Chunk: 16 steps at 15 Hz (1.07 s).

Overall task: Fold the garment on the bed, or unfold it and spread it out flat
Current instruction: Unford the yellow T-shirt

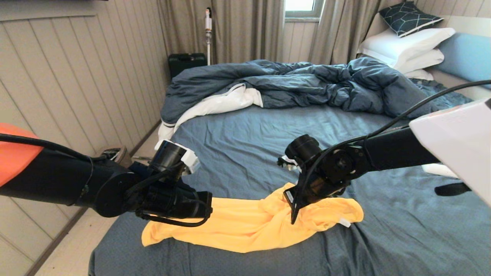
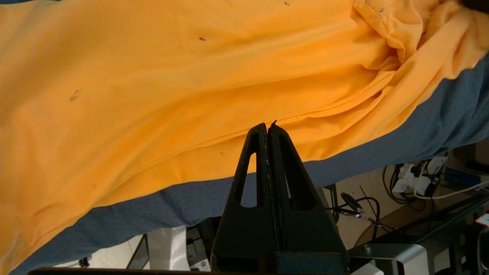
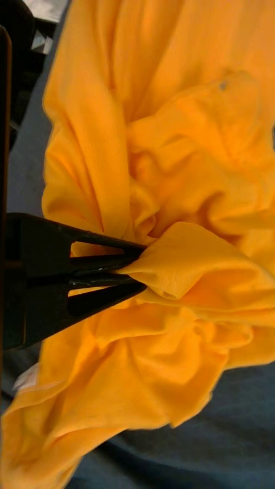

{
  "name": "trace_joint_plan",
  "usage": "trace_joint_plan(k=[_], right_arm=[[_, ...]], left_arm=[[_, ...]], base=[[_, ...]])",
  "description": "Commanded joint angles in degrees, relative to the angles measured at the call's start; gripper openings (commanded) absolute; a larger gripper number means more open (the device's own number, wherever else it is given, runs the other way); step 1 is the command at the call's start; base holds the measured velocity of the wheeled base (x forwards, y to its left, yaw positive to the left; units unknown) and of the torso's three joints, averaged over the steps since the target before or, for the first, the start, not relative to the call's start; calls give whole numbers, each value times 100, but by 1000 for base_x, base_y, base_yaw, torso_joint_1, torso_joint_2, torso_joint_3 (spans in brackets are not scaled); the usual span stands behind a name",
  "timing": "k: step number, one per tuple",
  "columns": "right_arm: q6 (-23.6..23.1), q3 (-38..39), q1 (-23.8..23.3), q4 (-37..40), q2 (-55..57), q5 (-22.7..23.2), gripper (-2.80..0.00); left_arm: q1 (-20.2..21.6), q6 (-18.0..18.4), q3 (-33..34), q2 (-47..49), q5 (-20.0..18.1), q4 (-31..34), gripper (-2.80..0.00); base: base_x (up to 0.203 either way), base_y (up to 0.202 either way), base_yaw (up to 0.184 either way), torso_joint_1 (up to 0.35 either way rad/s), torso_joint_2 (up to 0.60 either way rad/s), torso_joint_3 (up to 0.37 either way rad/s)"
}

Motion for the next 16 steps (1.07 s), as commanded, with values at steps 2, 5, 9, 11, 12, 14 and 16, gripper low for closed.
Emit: trace_joint_plan(k=[2,5,9,11,12,14,16], right_arm=[[18,810,28,-8,-764,-5,-280],[63,1953,153,-32,-1473,5,-280],[226,3340,361,-145,-2276,31,-280],[273,3973,480,-422,-2379,33,-280],[281,4210,501,-667,-2371,33,-280],[287,4480,515,-1154,-2331,31,-280],[278,4610,549,-1227,-2339,25,0]], left_arm=[[0,-17,-19,9,-6,-2,-280],[0,-17,-1,0,-6,-2,-280],[-2,-8,-27,-9,-6,-2,-280],[0,0,-36,-9,2,-2,-280],[-6,1,-36,-9,3,-2,-280],[0,1,-30,-3,3,-2,-280],[0,1,-16,9,3,-2,-280]], base=[[0,0,0,0,0,0],[0,0,0,0,0,0],[0,0,0,0,0,0],[0,0,0,0,0,0],[0,0,0,0,0,0],[0,0,0,0,0,0],[0,0,0,0,0,0]])
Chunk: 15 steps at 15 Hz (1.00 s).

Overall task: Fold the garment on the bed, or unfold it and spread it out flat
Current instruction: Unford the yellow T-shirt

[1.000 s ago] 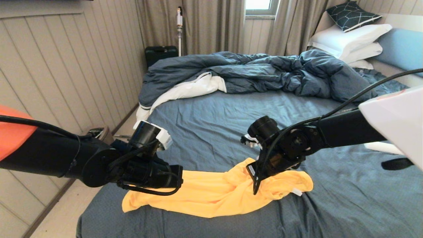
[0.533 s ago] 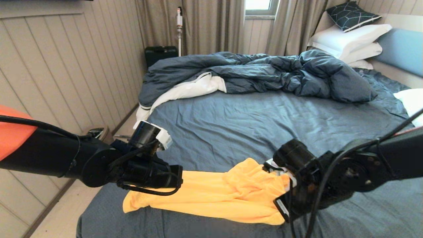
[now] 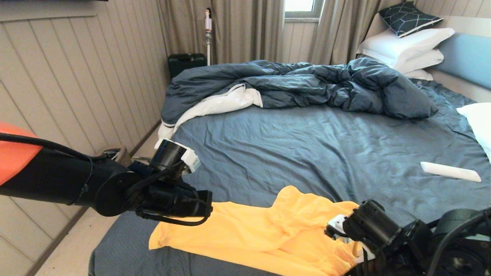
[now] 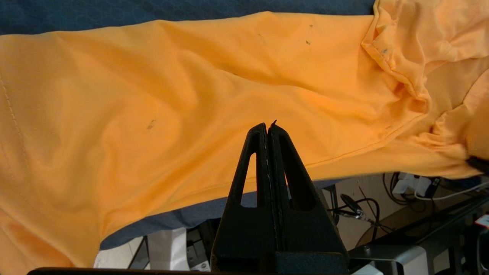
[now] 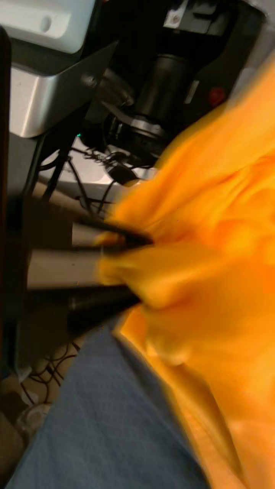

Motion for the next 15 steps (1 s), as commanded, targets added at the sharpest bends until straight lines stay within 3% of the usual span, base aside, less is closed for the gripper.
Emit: trace_joint_plan(k=[1,6,9,13,14,15], right_arm=[[-1,164,72,-18,-66,8,0],[-71,278,65,-9,-991,53,0],[-120,-324,6,38,-1426,50,0],[-120,-950,-229,9,-463,39,0],[-116,-1048,-287,-3,-100,41,-280],[-114,-1128,-339,-15,193,44,-280]], left_arm=[[0,-16,22,15,-5,-2,-280],[0,-16,-4,6,-5,-2,-280],[-1,-16,-31,-20,-5,-2,-280],[-41,-34,-15,-71,-14,5,-280],[-44,-34,-13,-73,-14,-1,-280],[-44,-33,-4,-72,-14,6,-280]], base=[[0,0,0,0,0,0],[0,0,0,0,0,0],[0,0,0,0,0,0],[0,0,0,0,0,0],[0,0,0,0,0,0],[0,0,0,0,0,0]])
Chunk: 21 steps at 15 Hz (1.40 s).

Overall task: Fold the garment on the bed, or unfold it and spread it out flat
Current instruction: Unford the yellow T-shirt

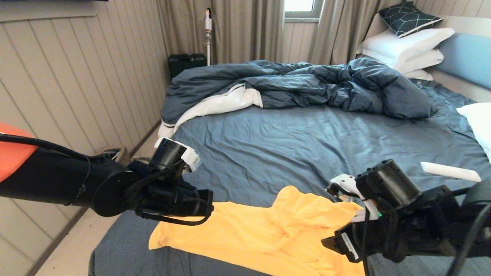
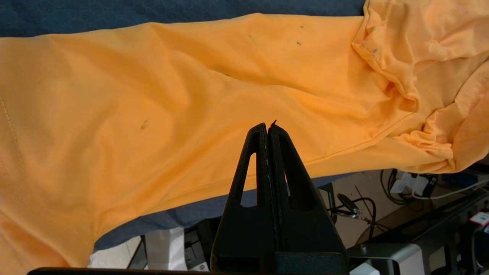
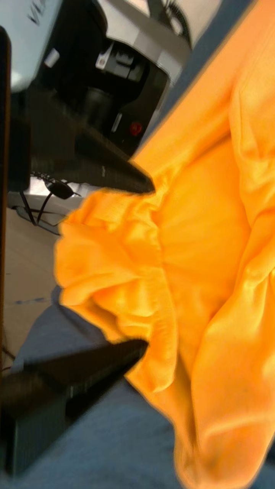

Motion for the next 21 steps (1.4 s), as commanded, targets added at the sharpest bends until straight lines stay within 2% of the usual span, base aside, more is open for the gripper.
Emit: trace_joint_plan(k=[1,5,8,11,17,19,21], right_arm=[[-2,-191,-104,-15,892,2,-280],[-22,-174,-120,-31,1357,8,-280],[-21,286,-131,-435,1287,-4,-280],[-35,1008,-279,-709,651,-10,-280],[-102,2570,-530,-753,-572,-5,-280],[-128,2668,-570,-748,-914,-1,-280],[-241,2416,-577,-725,-1242,0,-280]], left_arm=[[-6,-8,11,-9,-6,-6,-280],[-24,-10,-41,69,-7,-8,-280],[-33,-8,-42,104,-6,-16,-280],[-41,-8,-42,114,-6,-43,-280],[-32,9,-112,272,-6,-52,-280],[-32,9,-121,272,1,-60,-280],[-32,9,-121,263,3,-52,-280]], base=[[0,0,0,0,0,0],[0,0,0,0,0,0],[0,0,0,0,0,0],[0,0,0,0,0,0],[0,0,0,0,0,0],[0,0,0,0,0,0],[0,0,0,0,0,0]])
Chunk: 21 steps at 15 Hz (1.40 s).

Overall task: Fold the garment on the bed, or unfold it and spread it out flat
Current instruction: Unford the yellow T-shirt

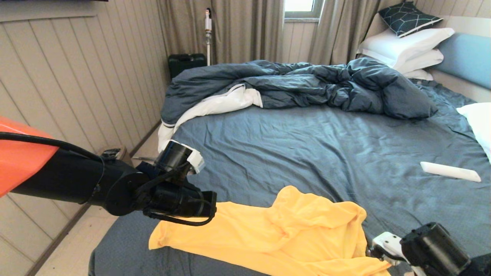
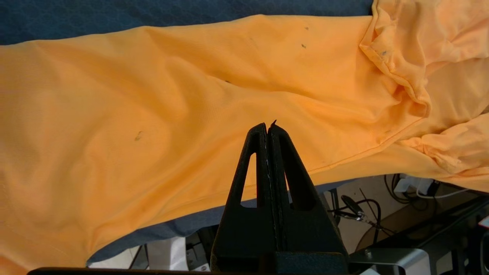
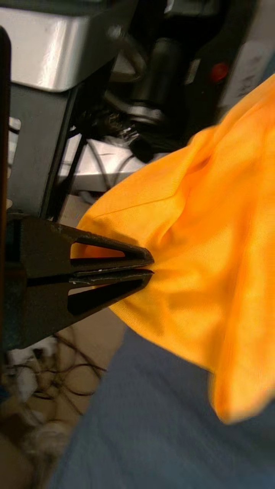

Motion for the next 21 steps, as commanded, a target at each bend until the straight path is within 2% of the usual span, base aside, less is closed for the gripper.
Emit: trace_joint_plan(k=[1,5,9,15,16,21], right_arm=[[-82,-301,-11,16,-532,1,-280],[-109,-1152,9,51,-664,42,-280],[-76,-1403,42,9,177,81,-280],[-90,-552,-2,26,-209,211,-280],[-97,-364,-7,17,-279,187,0],[-381,-15,14,29,-1177,269,0]], left_arm=[[1,-16,-5,6,-6,1,-280],[1,-22,16,-47,-6,1,-280],[1,-25,54,-74,-15,1,-280],[-4,-25,-5,-12,-15,1,-280],[1,-16,-5,-3,-15,1,-280],[1,-14,-5,6,-15,1,-280]], base=[[0,0,0,0,0,0],[0,0,0,0,0,0],[0,0,0,0,0,0],[0,0,0,0,0,0],[0,0,0,0,0,0],[0,0,0,0,0,0]])
